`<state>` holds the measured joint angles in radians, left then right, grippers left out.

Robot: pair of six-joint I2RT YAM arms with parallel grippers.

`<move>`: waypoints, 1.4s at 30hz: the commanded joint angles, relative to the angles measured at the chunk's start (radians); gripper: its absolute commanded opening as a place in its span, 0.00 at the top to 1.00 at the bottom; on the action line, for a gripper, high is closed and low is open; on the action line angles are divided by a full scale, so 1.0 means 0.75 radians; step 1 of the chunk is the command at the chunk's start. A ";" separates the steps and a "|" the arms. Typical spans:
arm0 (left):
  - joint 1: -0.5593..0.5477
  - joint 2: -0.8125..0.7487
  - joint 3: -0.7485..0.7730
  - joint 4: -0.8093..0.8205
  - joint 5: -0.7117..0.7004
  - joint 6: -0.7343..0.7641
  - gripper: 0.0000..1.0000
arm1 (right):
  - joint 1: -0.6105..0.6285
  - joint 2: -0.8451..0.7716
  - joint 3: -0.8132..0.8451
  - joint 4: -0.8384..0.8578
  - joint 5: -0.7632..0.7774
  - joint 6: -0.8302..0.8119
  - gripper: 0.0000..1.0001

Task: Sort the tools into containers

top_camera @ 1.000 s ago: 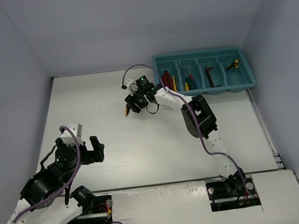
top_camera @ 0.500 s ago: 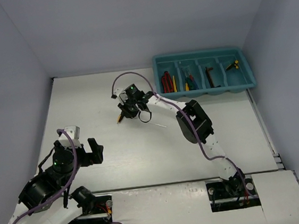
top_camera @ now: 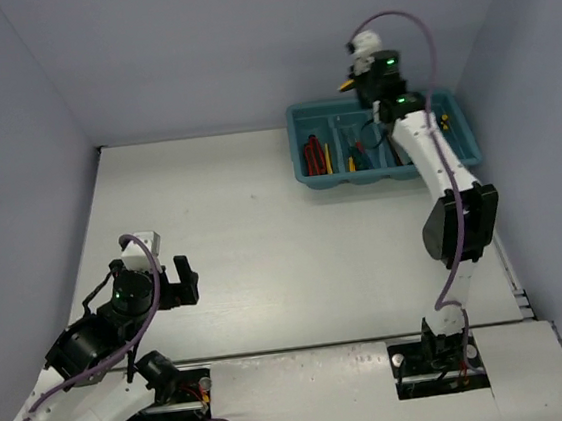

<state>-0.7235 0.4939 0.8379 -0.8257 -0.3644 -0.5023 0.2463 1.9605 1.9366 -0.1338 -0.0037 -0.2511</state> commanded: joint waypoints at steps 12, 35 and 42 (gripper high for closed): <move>0.007 0.071 0.056 0.066 -0.037 -0.145 0.03 | -0.538 0.517 0.335 0.054 0.308 0.084 1.00; 0.009 0.184 0.260 0.066 -0.070 0.046 0.02 | -0.529 -0.504 -0.286 0.054 0.106 0.315 0.36; 0.009 0.180 0.327 0.066 -0.087 0.124 0.03 | -0.521 -1.385 -0.970 0.034 0.174 0.386 0.13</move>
<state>-0.7235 0.6162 1.0270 -0.8181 -0.4013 -0.4699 -0.1490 1.1885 1.4218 -0.0847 0.0936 -0.0306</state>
